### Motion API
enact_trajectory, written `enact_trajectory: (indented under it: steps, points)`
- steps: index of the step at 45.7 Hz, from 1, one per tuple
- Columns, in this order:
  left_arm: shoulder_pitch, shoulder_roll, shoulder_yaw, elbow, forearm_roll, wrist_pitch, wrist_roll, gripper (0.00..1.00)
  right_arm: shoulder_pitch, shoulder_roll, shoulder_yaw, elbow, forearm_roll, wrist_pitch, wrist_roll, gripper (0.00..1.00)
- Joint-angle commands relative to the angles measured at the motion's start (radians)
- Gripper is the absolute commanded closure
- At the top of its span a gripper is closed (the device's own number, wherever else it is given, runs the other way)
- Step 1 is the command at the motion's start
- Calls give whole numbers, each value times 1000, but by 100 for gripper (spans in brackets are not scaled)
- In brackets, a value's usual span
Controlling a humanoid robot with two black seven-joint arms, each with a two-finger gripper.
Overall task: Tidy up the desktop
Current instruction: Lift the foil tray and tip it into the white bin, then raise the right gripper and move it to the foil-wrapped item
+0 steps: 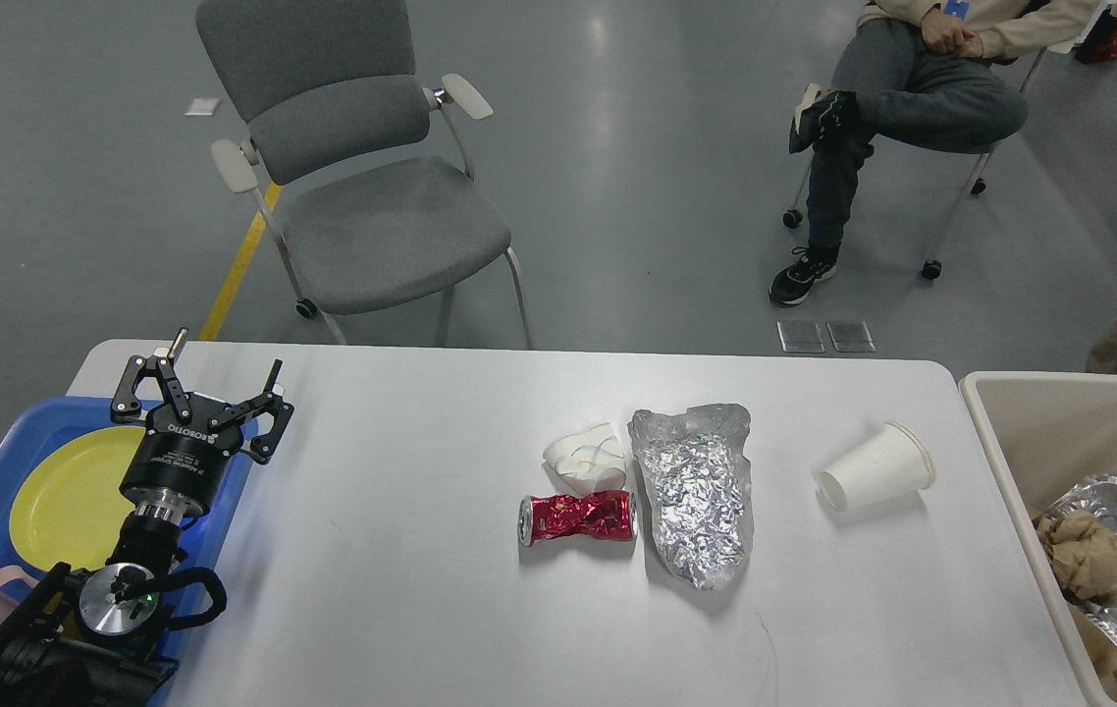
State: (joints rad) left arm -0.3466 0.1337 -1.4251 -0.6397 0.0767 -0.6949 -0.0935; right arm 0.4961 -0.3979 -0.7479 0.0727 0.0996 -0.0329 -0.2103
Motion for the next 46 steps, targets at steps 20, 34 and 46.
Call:
enact_trajectory:
  steps: [20, 34, 46]
  points:
    - [0, 0, 0, 0, 0, 0, 0, 4, 10, 19, -4, 12, 0, -7, 5, 0]
    - [-2, 0, 0, 0, 0, 0, 0, 4, 87, -10, -7, 85, -18, 13, 2, 0]
    - [-2, 0, 0, 0, 0, 0, 0, 4, 448, -214, -165, 488, -120, 129, -1, 0]
